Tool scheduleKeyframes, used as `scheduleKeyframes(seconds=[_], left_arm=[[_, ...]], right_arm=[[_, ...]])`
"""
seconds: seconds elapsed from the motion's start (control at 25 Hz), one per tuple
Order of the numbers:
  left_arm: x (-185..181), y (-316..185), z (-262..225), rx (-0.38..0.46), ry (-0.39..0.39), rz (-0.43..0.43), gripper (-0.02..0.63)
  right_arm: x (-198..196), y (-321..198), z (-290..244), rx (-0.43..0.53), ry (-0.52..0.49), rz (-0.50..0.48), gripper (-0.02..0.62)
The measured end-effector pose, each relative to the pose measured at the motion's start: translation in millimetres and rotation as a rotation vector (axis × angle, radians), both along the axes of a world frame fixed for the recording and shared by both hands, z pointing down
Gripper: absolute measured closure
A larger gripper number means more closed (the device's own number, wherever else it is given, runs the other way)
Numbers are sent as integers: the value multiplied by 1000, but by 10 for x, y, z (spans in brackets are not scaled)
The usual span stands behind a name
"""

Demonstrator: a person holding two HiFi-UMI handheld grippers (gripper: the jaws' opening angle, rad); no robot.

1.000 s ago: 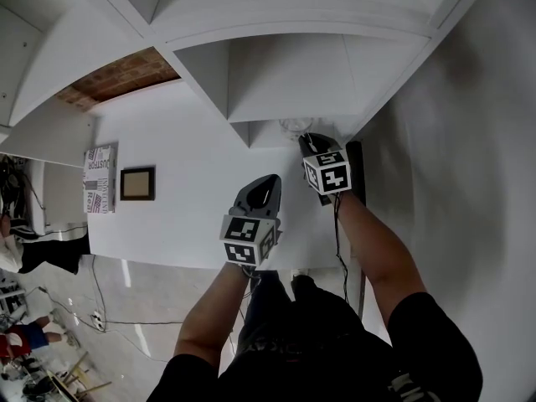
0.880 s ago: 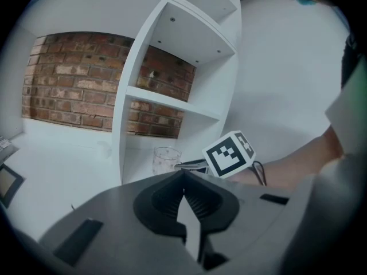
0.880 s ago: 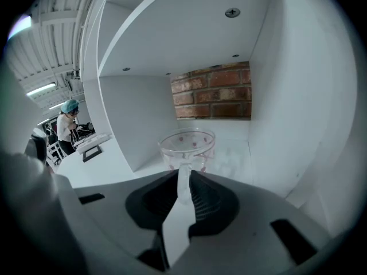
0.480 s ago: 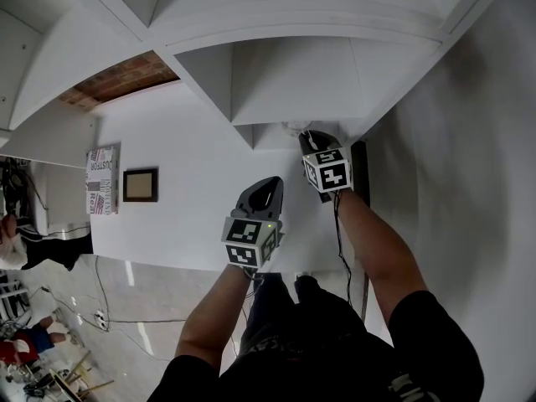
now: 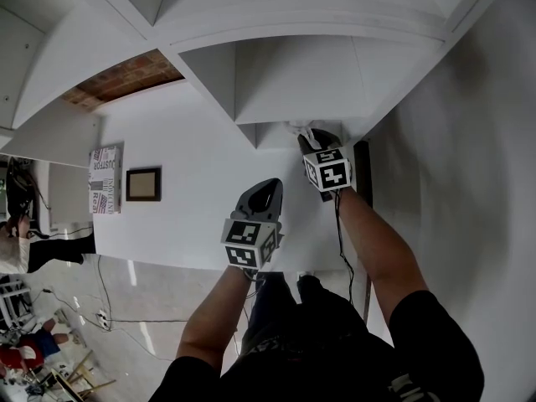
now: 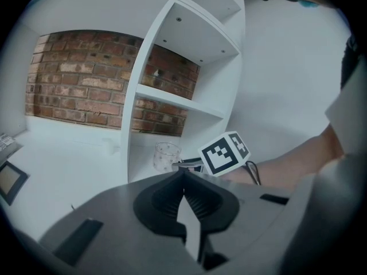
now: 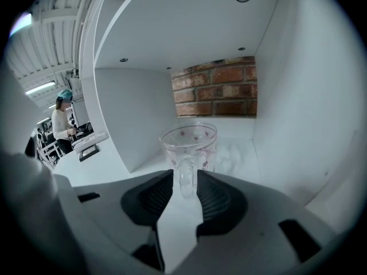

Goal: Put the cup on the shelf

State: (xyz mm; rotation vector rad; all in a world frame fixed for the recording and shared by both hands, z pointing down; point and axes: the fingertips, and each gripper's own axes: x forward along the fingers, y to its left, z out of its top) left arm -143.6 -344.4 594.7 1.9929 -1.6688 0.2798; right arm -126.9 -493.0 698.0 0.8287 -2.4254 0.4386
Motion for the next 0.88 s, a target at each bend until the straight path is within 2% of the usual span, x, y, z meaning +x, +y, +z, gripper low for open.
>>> scheduleKeyframes(seconds=[0.24,0.36,0.48,0.64,0.88], left_arm=[[36,71,-52,4,-4,0,600],[73,122,-96,11,-5,-5,601],[115,186,-148,20,-7,-9,601],[186,298,-279,44,-16,-19,601],[307,540,-504,74,-37,-39,600]], right_arm=[[132,81,-19,-1,8,26,440],[218,148,-101,10,-1,30,445],[303,236,-223,28,-13,30,479],[402,399,-481,63,-38,25,592],[496,787,-881,93,-64,-23,595]])
